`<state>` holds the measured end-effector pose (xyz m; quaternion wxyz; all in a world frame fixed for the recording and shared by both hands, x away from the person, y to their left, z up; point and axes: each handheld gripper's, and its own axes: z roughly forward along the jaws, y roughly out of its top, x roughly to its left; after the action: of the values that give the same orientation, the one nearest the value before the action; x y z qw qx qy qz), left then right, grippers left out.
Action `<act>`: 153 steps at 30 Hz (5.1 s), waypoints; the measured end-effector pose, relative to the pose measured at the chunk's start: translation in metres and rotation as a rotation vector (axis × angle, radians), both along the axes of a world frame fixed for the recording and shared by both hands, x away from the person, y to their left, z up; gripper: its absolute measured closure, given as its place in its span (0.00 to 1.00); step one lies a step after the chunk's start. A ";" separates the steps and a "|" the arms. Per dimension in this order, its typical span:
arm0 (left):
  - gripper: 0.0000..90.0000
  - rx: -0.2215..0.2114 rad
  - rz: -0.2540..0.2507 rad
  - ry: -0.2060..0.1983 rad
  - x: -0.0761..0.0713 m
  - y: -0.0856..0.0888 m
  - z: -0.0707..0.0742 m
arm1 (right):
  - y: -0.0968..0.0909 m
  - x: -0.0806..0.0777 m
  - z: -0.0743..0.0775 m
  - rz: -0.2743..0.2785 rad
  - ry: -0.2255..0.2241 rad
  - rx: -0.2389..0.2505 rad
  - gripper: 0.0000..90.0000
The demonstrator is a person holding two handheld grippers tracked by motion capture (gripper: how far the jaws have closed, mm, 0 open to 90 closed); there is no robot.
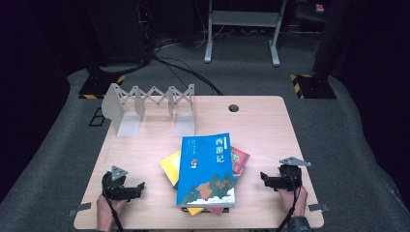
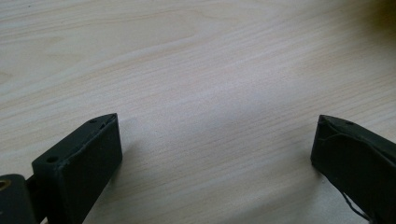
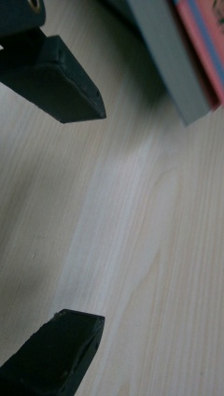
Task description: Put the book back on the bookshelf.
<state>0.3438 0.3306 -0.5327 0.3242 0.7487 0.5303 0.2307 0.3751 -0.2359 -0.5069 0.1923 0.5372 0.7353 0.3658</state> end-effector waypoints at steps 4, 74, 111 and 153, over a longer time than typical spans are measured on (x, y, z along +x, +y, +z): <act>0.02 0.001 -0.001 0.002 0.000 0.000 0.000 | 0.003 -0.006 0.013 0.027 -0.015 0.032 0.03; 0.03 0.000 0.001 -0.007 0.000 0.000 0.000 | 0.124 0.021 0.063 0.402 0.164 0.186 0.28; 0.03 0.001 -0.002 -0.004 0.000 0.000 0.000 | 0.142 0.026 0.062 0.464 0.174 0.167 0.19; 0.03 -0.061 0.025 0.054 0.015 0.000 0.015 | 0.135 0.010 0.065 0.471 0.132 0.124 0.13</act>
<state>0.3587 0.3310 -0.5176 0.3296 0.7377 0.5549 0.1980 0.3847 -0.1005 -0.4416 0.0198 0.3845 0.8274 0.4090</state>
